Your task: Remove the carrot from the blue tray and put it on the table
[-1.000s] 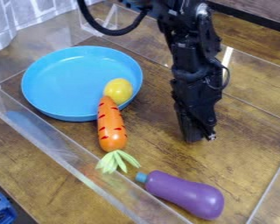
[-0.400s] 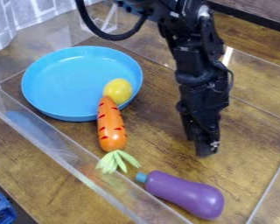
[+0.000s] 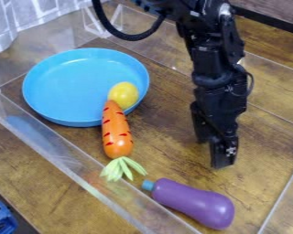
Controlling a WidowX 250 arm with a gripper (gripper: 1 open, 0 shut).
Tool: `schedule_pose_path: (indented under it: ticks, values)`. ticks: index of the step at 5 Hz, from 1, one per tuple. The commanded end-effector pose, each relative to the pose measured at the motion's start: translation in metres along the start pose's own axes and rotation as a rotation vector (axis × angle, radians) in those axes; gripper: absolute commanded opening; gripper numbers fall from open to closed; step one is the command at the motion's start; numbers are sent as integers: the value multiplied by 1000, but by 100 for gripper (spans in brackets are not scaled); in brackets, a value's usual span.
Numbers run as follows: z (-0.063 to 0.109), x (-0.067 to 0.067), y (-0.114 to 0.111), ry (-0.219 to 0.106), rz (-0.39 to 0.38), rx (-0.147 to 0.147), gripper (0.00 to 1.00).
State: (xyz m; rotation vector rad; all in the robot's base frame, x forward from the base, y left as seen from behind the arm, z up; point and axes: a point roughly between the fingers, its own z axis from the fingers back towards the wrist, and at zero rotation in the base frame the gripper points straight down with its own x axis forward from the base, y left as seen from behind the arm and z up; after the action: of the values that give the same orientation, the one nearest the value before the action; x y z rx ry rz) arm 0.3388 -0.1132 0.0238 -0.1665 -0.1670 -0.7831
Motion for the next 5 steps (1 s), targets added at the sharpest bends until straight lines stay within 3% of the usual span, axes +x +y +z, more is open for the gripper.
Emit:
schedule_pose_path:
  ticks: [1, 2, 3, 4, 5]
  values:
    - [8, 0, 8, 1, -18, 0, 100]
    - [11, -1, 13, 12, -36, -7, 100]
    - [7, -10, 12, 16, -3, -3, 100]
    - [17, -19, 23, 2, 8, -6, 100]
    - [17, -14, 20, -14, 7, -12, 100]
